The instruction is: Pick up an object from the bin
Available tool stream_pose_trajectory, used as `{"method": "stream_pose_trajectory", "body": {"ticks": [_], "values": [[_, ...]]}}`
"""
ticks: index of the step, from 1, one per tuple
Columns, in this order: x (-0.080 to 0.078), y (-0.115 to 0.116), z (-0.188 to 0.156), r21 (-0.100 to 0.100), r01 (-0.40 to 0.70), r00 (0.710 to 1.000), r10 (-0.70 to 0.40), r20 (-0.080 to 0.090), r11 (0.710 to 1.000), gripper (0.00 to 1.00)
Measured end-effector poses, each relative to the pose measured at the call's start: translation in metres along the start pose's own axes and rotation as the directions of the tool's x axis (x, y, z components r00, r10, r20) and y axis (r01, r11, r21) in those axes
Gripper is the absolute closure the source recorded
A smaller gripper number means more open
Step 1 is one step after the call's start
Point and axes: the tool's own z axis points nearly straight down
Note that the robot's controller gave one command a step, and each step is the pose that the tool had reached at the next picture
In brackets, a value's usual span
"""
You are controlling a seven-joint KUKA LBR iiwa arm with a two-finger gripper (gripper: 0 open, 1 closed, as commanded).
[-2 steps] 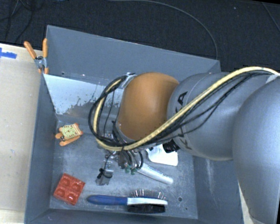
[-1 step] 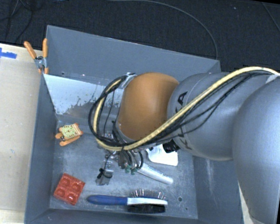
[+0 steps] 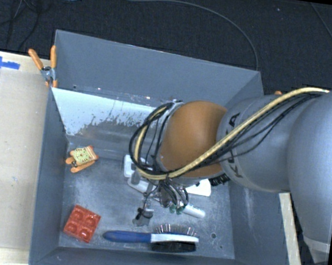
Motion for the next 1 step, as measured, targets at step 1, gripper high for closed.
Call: {"method": "stream_pose_trajectory", "body": {"ticks": [1], "values": [[0.0471,-0.0322,0.0253,0.001,0.099,0.995,-0.099,0.002,0.995,0.00]]}}
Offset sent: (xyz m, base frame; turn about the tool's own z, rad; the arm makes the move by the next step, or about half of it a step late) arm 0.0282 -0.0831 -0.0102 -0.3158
